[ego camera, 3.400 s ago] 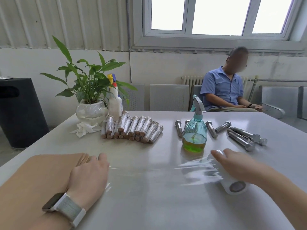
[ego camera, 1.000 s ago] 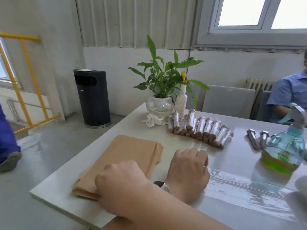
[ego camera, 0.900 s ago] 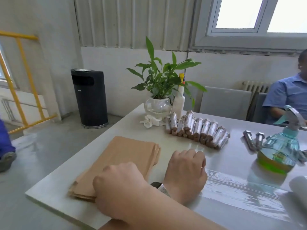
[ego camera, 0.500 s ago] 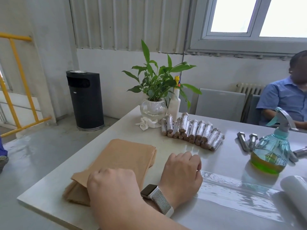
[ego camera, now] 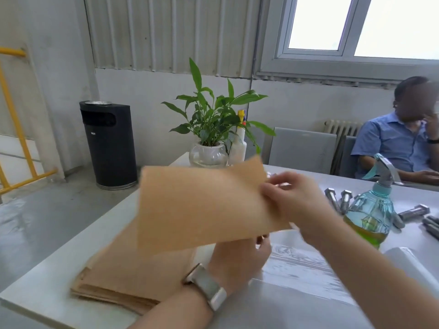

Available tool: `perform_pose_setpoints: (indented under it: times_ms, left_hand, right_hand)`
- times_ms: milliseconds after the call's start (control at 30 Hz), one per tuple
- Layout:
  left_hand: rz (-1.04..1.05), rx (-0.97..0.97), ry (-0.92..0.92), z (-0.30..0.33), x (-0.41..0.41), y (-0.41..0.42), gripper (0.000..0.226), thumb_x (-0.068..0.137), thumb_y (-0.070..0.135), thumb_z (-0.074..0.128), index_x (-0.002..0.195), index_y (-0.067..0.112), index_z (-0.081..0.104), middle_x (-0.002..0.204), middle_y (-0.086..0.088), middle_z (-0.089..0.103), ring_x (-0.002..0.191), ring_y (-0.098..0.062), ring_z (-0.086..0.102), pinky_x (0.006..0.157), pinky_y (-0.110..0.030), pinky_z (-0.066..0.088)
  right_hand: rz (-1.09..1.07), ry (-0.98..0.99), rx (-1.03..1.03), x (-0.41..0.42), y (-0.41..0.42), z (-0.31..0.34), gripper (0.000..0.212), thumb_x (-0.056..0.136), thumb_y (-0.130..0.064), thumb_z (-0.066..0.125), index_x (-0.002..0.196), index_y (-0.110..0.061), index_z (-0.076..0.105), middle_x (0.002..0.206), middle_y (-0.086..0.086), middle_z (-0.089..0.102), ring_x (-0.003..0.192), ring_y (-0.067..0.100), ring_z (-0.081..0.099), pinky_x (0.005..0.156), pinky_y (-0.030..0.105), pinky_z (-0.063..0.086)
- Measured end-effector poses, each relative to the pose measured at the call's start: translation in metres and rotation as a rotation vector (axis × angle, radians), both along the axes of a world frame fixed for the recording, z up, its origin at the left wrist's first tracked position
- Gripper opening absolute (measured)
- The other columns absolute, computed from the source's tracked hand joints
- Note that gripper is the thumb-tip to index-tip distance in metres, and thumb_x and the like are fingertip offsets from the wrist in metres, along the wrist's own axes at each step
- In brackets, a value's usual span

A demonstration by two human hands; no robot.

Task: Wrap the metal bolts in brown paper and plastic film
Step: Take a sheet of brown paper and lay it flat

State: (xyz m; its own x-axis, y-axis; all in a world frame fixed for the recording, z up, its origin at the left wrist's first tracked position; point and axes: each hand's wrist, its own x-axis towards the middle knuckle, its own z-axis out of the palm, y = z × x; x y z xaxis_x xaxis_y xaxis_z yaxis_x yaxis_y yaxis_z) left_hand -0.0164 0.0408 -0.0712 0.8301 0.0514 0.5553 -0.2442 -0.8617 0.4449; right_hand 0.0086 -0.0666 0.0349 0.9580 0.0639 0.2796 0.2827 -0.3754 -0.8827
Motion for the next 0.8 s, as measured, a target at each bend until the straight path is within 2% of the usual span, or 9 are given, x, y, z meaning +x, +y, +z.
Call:
perform_pose_setpoints:
  times_ms: [67, 133, 233, 333, 400, 500, 667, 767, 800]
  left_hand:
    - [-0.047, -0.198, 0.146, 0.003, 0.005, 0.007, 0.022, 0.090, 0.033, 0.053, 0.072, 0.021, 0.050, 0.075, 0.001, 0.069, 0.071, -0.012, 0.062, 0.072, -0.028, 0.049]
    - [-0.138, -0.430, 0.248, 0.010, 0.008, 0.014, 0.014, 0.092, 0.024, 0.054, 0.078, 0.021, 0.057, 0.068, 0.006, 0.069, 0.055, -0.007, 0.060, 0.060, -0.024, 0.049]
    - [-0.230, -0.838, 0.307, 0.018, 0.008, 0.024, 0.016, 0.100, 0.011, 0.043, 0.102, 0.017, 0.057, 0.068, -0.004, 0.072, 0.049, -0.018, 0.062, 0.040, -0.022, 0.040]
    - [-0.263, -1.111, 0.495, 0.025, 0.008, 0.026, 0.023, 0.107, 0.025, 0.034, 0.111, 0.013, 0.053, 0.074, -0.020, 0.072, 0.047, -0.029, 0.063, 0.034, -0.021, 0.037]
    - [-0.242, -1.036, 0.554, 0.025, 0.006, 0.022, 0.024, 0.104, 0.035, 0.041, 0.113, 0.015, 0.052, 0.073, -0.020, 0.072, 0.046, -0.029, 0.062, 0.034, -0.022, 0.038]
    - [-0.171, -0.650, 0.502, 0.023, 0.002, 0.019, 0.018, 0.094, 0.032, 0.060, 0.110, 0.028, 0.052, 0.072, -0.005, 0.074, 0.046, -0.024, 0.063, 0.038, -0.024, 0.039]
    - [-0.129, -0.236, 0.383, 0.016, 0.000, 0.024, 0.028, 0.082, 0.042, 0.071, 0.103, 0.043, 0.053, 0.075, 0.019, 0.070, 0.056, 0.001, 0.057, 0.054, -0.022, 0.042]
    - [-0.078, -0.151, 0.333, 0.013, 0.002, 0.024, 0.022, 0.081, 0.046, 0.070, 0.097, 0.046, 0.055, 0.078, 0.028, 0.065, 0.067, 0.006, 0.055, 0.059, -0.024, 0.042]
    - [-0.065, -0.126, 0.323, 0.012, 0.003, 0.024, 0.019, 0.081, 0.048, 0.069, 0.094, 0.047, 0.055, 0.079, 0.030, 0.064, 0.069, 0.007, 0.055, 0.059, -0.024, 0.042]
  right_hand:
    - [-0.065, 0.088, 0.016, 0.004, -0.052, -0.007, 0.006, 0.086, -0.014, 0.072, 0.081, -0.016, 0.068, 0.072, 0.010, 0.072, 0.052, 0.022, 0.063, 0.044, 0.029, 0.046]
    - [-0.109, 0.143, -0.048, 0.001, -0.094, -0.021, 0.006, 0.089, -0.011, 0.070, 0.088, -0.009, 0.064, 0.064, 0.009, 0.071, 0.042, 0.025, 0.061, 0.036, 0.027, 0.042]
    - [-0.248, 0.094, -0.181, -0.012, -0.143, -0.038, 0.010, 0.088, -0.018, 0.072, 0.081, -0.020, 0.064, 0.063, -0.004, 0.072, 0.043, 0.012, 0.055, 0.045, 0.025, 0.041]
    - [-0.304, 0.078, -0.322, -0.023, -0.163, -0.050, 0.012, 0.087, -0.022, 0.072, 0.084, -0.027, 0.061, 0.063, -0.016, 0.069, 0.053, 0.006, 0.058, 0.048, 0.024, 0.038]
    - [-0.306, 0.089, -0.379, -0.025, -0.166, -0.055, 0.014, 0.088, -0.022, 0.070, 0.093, -0.029, 0.059, 0.062, -0.010, 0.069, 0.053, 0.004, 0.059, 0.041, 0.017, 0.036]
    - [-0.285, 0.072, -0.508, -0.023, -0.163, -0.061, 0.023, 0.091, -0.023, 0.065, 0.108, -0.034, 0.054, 0.073, -0.007, 0.066, 0.056, 0.005, 0.059, 0.041, 0.012, 0.036]
    - [-0.241, 0.004, -0.911, -0.017, -0.155, -0.063, 0.027, 0.093, -0.039, 0.055, 0.119, -0.034, 0.049, 0.077, -0.011, 0.055, 0.090, 0.015, 0.058, 0.066, 0.026, 0.044]
    - [-0.249, -0.023, -1.144, -0.020, -0.151, -0.057, 0.030, 0.093, -0.051, 0.050, 0.117, -0.035, 0.044, 0.074, -0.010, 0.039, 0.099, 0.019, 0.059, 0.061, 0.030, 0.037]
    - [-0.249, -0.040, -1.216, -0.022, -0.150, -0.055, 0.031, 0.092, -0.053, 0.049, 0.116, -0.035, 0.043, 0.077, -0.009, 0.041, 0.099, 0.020, 0.060, 0.061, 0.030, 0.034]
